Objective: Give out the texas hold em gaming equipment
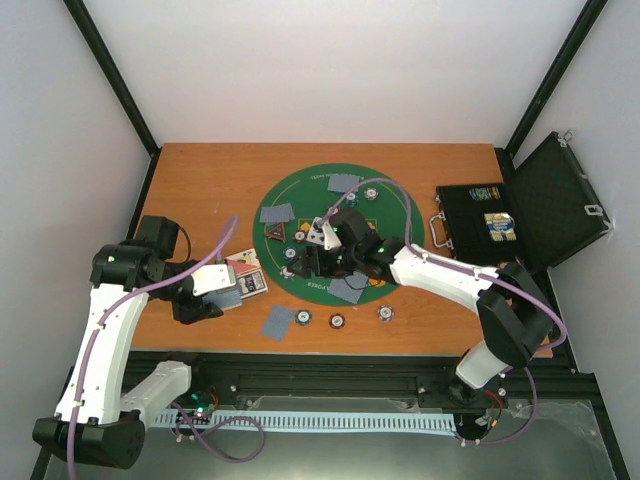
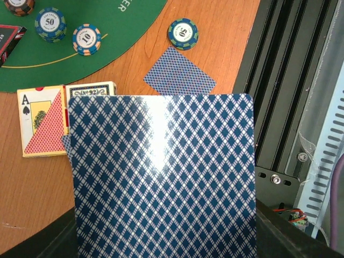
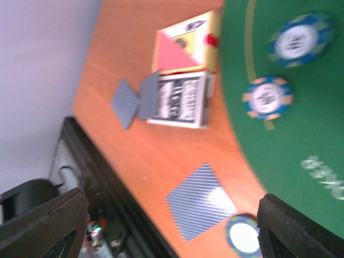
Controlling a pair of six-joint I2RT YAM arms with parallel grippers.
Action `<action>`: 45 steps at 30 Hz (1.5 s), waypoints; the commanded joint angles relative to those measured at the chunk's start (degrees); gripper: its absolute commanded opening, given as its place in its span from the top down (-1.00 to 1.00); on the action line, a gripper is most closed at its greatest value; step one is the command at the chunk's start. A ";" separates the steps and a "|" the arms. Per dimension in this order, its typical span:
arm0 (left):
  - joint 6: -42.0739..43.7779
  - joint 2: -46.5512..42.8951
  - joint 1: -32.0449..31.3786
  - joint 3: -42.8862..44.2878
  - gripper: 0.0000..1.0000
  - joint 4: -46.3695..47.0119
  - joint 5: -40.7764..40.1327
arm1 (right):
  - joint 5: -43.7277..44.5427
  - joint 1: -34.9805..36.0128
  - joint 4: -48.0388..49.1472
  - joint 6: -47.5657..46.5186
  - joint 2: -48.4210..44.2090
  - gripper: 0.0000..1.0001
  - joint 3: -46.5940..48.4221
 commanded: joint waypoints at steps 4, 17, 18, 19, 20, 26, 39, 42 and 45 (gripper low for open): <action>0.05 -1.30 -0.13 0.05 0.98 0.39 0.84 | -8.40 5.22 16.72 13.70 1.17 -0.71 -1.89; 0.31 -1.34 -0.14 -1.25 0.98 0.46 0.48 | -13.19 10.26 34.32 24.07 5.24 -0.71 -3.95; 0.31 -1.31 -0.13 -1.31 0.98 0.50 0.50 | -13.30 10.73 34.31 24.18 5.25 -0.71 -3.61; 0.26 -1.36 -0.19 -1.35 0.98 0.54 0.60 | -13.26 11.11 34.44 24.31 5.17 -0.71 -3.33; 0.22 -1.40 -0.13 -1.48 0.99 0.63 0.69 | -13.25 11.39 34.59 24.49 5.07 -0.71 -3.21; 0.12 -1.85 -0.13 -2.31 0.99 1.27 0.97 | -13.37 13.12 34.25 24.65 6.20 -0.71 -0.96; -0.14 -1.40 -0.13 -2.16 0.99 1.46 1.54 | -14.88 17.28 38.24 27.00 11.21 -0.70 3.04; -0.31 -1.23 -0.16 -1.97 0.98 1.44 1.44 | -16.05 18.18 39.26 27.68 13.70 -0.70 5.28; -0.39 -1.23 -0.15 -1.97 0.98 1.38 1.59 | -17.00 18.61 40.54 28.60 16.17 -0.70 7.24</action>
